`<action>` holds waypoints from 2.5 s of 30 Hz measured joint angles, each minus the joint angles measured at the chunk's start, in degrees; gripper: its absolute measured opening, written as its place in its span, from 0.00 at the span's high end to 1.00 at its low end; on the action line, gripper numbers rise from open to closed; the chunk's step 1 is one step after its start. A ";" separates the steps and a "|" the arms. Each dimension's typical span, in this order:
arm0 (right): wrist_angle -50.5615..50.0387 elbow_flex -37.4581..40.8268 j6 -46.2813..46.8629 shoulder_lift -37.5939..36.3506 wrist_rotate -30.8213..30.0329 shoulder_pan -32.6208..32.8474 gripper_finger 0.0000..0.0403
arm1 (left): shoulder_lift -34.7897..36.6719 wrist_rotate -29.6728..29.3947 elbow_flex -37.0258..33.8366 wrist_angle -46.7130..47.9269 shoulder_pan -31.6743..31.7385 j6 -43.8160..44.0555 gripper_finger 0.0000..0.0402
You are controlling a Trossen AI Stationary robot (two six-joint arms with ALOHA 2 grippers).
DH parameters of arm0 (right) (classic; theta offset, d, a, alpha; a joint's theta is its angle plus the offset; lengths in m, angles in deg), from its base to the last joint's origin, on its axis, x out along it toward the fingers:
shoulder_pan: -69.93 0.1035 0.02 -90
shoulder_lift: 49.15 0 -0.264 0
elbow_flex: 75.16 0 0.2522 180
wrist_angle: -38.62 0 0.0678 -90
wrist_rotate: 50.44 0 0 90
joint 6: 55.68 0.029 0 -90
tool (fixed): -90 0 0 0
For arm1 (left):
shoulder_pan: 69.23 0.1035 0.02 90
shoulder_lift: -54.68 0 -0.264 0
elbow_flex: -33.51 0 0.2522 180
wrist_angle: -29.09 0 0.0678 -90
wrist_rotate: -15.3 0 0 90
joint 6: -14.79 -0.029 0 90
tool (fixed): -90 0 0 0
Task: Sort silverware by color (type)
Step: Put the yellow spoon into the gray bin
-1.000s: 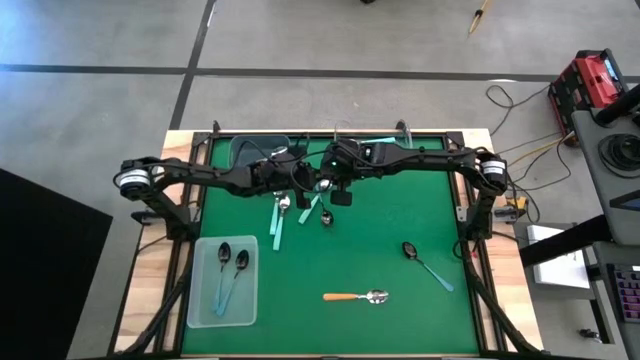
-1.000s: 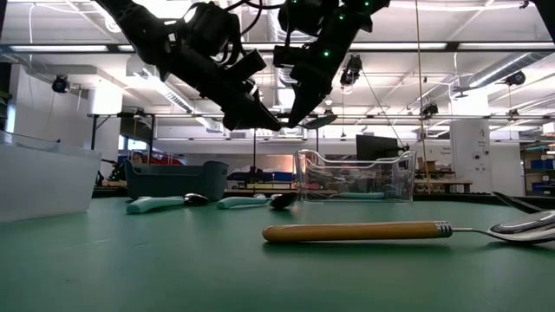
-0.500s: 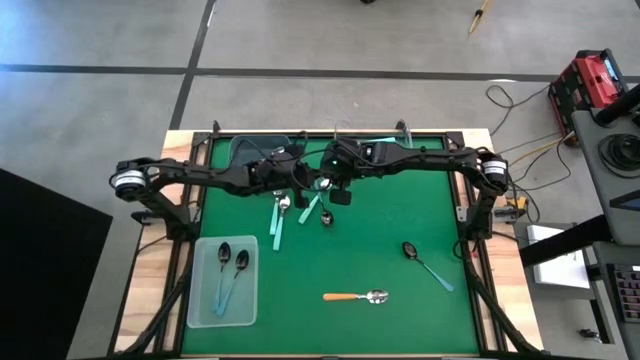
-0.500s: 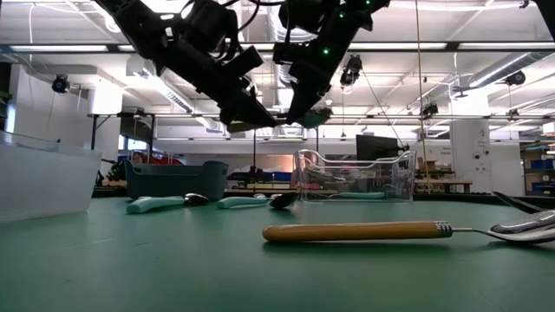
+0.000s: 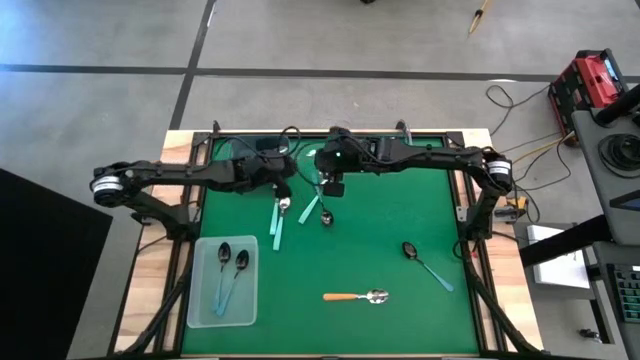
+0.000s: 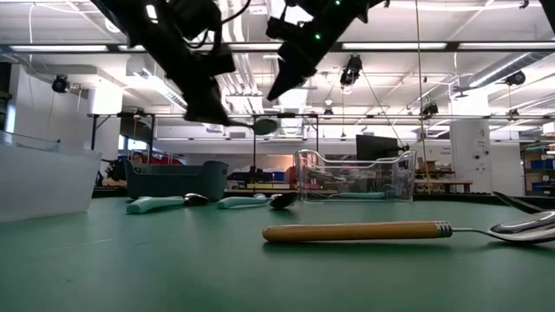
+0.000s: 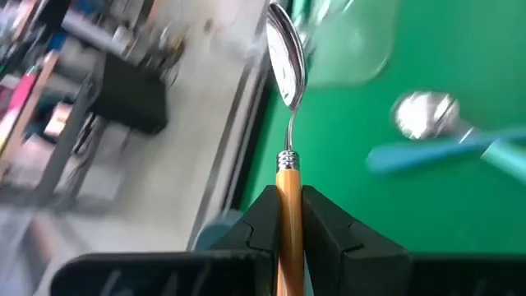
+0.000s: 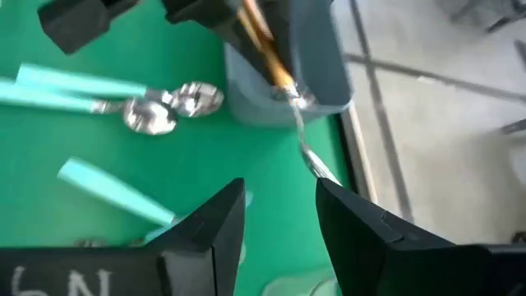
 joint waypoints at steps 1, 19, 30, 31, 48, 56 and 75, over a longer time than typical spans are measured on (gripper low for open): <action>0.21 -0.75 -0.41 0.00 0.00 -0.20 0.65 | 0.89 -1.83 0.00 2.43 0.00 0.79 0.96; 0.96 -3.76 -0.95 -0.09 -0.24 -1.80 0.64 | 15.00 -8.43 -0.02 27.15 1.73 10.61 0.96; 0.98 -3.49 -0.98 -0.09 -0.26 -1.82 0.64 | 15.08 -8.82 -0.17 30.43 4.96 11.19 0.96; 0.96 -3.44 -0.98 -0.09 -0.26 -1.82 0.64 | 15.20 -9.34 -0.17 30.96 5.22 11.19 0.96; 0.95 -3.42 -1.65 -0.09 -0.28 -2.32 0.64 | 15.04 -12.69 -0.17 32.42 6.29 10.98 0.96; 0.95 -3.39 -1.61 -0.07 -0.28 -2.32 0.64 | 15.04 -12.69 -0.17 30.58 6.36 10.95 0.96; 0.95 -2.47 -1.46 -0.04 -0.28 -2.32 0.64 | 14.69 -12.59 -3.01 22.73 7.57 8.48 0.96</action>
